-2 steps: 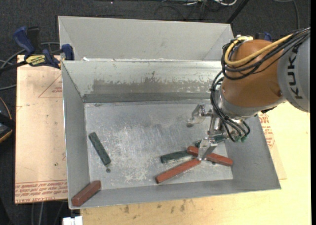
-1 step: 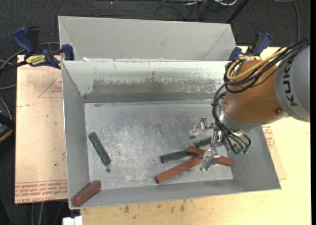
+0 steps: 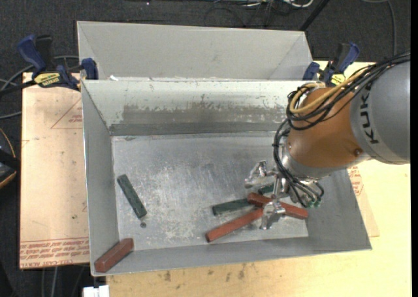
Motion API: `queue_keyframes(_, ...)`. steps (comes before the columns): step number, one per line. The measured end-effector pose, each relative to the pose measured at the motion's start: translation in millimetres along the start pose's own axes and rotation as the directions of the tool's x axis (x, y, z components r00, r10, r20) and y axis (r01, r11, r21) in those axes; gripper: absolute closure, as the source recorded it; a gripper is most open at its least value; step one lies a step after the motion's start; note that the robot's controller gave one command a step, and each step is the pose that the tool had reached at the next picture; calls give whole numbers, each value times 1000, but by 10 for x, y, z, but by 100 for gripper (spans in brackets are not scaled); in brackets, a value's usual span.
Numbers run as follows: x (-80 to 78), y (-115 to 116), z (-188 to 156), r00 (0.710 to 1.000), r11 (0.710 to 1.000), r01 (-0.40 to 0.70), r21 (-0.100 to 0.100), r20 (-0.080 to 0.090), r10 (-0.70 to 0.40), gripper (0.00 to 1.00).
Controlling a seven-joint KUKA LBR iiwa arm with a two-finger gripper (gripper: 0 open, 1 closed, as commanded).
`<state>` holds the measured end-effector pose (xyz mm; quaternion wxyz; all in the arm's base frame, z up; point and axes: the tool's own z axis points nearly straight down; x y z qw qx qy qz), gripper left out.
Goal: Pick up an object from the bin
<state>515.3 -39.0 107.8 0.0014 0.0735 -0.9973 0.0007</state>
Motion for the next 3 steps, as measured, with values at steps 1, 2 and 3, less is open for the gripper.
queue_keyframes(1,-52,44,300,1000,1000,-14,-2,20,14,100)
queue_keyframes(2,-52,44,300,1000,1000,-14,-2,20,14,100)
queue_keyframes(3,103,162,-1021,999,999,51,-1,6,-51,100)
